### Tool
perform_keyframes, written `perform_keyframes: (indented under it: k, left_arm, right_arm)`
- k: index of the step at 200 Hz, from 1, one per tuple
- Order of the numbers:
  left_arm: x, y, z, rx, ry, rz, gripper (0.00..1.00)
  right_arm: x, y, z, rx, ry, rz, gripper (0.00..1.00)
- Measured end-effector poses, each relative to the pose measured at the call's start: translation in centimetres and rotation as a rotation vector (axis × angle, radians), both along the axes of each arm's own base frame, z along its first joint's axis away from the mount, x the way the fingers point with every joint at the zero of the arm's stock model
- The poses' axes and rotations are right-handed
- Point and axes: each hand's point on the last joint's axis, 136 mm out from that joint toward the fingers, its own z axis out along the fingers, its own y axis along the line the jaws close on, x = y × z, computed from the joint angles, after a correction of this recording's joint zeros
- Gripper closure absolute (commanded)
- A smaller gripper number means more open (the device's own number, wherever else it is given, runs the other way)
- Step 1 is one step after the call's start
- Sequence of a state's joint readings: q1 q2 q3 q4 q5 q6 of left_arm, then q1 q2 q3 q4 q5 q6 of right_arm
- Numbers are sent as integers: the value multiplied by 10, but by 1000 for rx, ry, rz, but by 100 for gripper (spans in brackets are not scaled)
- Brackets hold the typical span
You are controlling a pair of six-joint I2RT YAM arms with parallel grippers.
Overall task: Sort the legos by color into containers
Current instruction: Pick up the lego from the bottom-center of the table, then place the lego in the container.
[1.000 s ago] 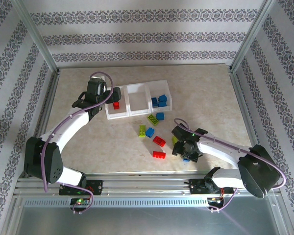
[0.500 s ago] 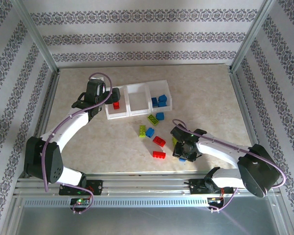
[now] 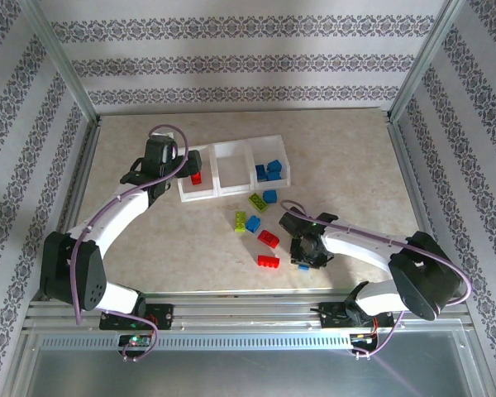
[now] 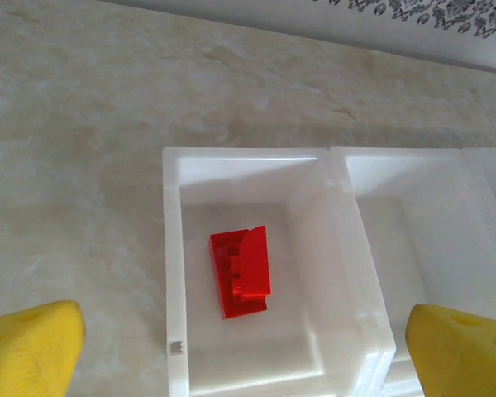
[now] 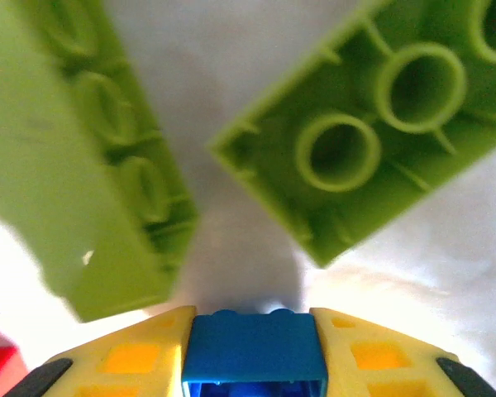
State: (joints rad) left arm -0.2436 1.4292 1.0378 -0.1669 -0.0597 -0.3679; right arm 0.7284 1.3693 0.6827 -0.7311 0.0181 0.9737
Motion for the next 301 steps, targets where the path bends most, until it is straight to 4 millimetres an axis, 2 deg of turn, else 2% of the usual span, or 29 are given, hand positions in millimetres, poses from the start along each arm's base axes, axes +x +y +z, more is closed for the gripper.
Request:
perform_keyframes:
  k: [40, 74, 107, 142, 172, 212, 234, 265, 301]
  left_arm:
    - [-3, 2, 6, -6, -15, 1, 0]
    - [-5, 1, 6, -12, -17, -5, 0]
    - [-8, -2, 2, -25, -6, -19, 0]
    - [-15, -1, 5, -30, -15, -20, 0]
    - [-19, 0, 10, -32, -25, -20, 0]
    - [-27, 2, 13, -34, -35, -20, 0]
    - [-29, 3, 13, -34, -36, -20, 0]
    - [-32, 2, 12, -37, -29, -31, 0]
    - [-37, -1, 10, -39, -21, -57, 0]
  right_arm:
    - [36, 23, 33, 31, -139, 66, 68]
    - [79, 39, 70, 46, -288, 120, 69]
    - [138, 49, 98, 34, -412, 129, 70]
    - [202, 56, 113, 32, -504, 130, 70]
    - [258, 63, 114, 17, -551, 139, 68]
    - [311, 64, 101, -13, -564, 153, 66]
    - [327, 62, 90, -22, -554, 160, 64]
    - [339, 63, 82, -24, -544, 178, 58]
    - [342, 67, 76, -15, -531, 194, 52]
